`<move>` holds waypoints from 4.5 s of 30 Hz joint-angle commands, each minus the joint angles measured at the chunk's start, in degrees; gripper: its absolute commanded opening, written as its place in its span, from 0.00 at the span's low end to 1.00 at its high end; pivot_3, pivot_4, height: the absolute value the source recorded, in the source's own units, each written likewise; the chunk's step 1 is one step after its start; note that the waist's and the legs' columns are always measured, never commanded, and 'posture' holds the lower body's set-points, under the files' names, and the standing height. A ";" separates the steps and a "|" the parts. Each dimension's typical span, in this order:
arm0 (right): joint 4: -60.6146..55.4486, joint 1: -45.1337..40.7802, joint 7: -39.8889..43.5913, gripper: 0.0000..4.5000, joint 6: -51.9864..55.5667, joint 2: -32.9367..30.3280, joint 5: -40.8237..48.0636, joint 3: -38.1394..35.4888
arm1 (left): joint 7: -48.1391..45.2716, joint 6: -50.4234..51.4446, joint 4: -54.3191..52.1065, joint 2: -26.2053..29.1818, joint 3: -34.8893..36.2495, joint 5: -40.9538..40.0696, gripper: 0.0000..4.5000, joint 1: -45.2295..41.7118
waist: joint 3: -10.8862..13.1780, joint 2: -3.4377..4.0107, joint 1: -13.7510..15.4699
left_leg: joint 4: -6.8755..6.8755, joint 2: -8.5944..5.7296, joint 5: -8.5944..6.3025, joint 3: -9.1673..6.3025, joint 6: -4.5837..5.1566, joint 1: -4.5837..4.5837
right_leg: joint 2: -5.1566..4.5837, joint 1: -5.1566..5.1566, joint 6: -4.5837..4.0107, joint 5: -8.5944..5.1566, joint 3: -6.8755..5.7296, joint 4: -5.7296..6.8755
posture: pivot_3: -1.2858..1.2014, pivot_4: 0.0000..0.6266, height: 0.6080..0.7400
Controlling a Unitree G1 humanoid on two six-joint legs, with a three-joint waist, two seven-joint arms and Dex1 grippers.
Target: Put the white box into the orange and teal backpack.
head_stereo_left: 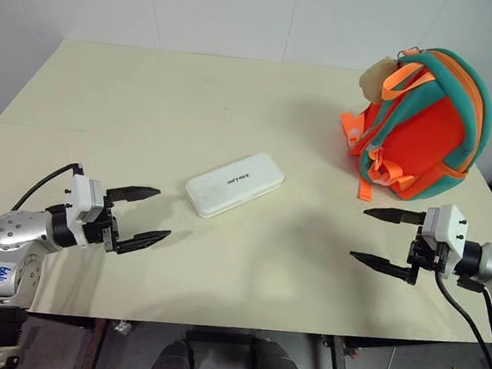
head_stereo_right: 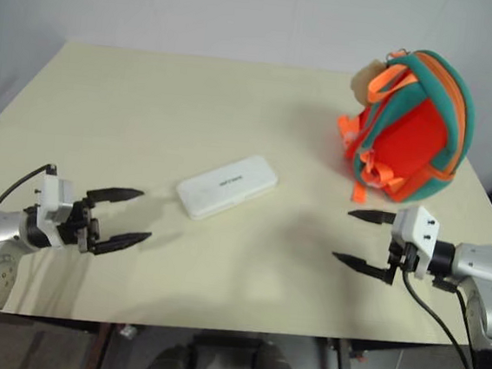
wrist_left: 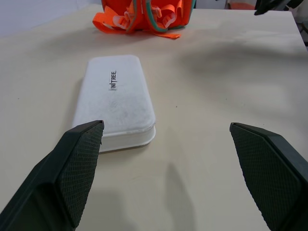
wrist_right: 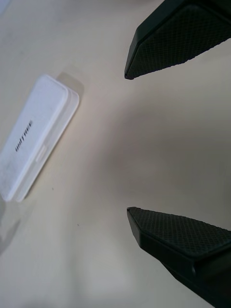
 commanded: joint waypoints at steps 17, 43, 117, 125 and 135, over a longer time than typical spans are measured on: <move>20.06 -21.35 -12.40 0.27 -2.82 13.05 -10.93 9.63 | 15.58 6.06 -5.73 -1.60 0.08 4.54 0.44 1.76 | 0.01 0.02 -0.35 | 0.06 0.00 0.00 0.00 0.00 0.01 | 0.00 -0.03 0.02 0.02 0.00 0.11 | 0.52 0.24 1.00; 74.17 -53.77 -30.71 0.00 -16.53 34.06 -30.15 14.30 | 43.12 30.84 -15.45 -16.23 -11.17 10.29 0.01 -2.06 | 0.03 0.06 -2.38 | 0.13 -0.06 0.06 -0.15 -0.10 0.00 | 0.01 -0.09 0.02 0.02 -0.12 0.50 | 0.52 0.24 1.00; 14.15 -29.19 -14.50 0.00 22.14 37.13 -22.31 21.11 | 16.01 -7.46 47.17 -21.15 -15.54 23.57 0.01 -38.87 | 0.03 0.06 -1.24 | 0.11 -0.10 0.20 -0.55 -0.28 -0.13 | 0.03 -0.20 0.00 0.00 -0.46 0.73 | 0.52 0.24 1.00; 6.52 -26.03 -14.11 0.00 29.52 36.56 -19.76 23.15 | 10.72 -8.04 46.89 -22.04 -16.03 23.65 0.01 -38.32 | 0.03 0.06 -0.84 | 0.10 -0.11 0.20 -0.55 -0.28 -0.14 | 0.03 -0.20 -0.02 -0.01 -0.48 0.68 | 0.52 0.24 1.00; -0.92 -25.31 -16.09 0.00 37.12 39.04 -16.83 25.18 | 3.08 -8.73 47.92 -23.49 -17.69 23.81 0.01 -37.68 | 0.03 0.05 -0.51 | 0.09 -0.10 0.20 -0.56 -0.28 -0.14 | 0.04 -0.20 -0.03 -0.02 -0.49 0.65 | 0.52 0.24 1.00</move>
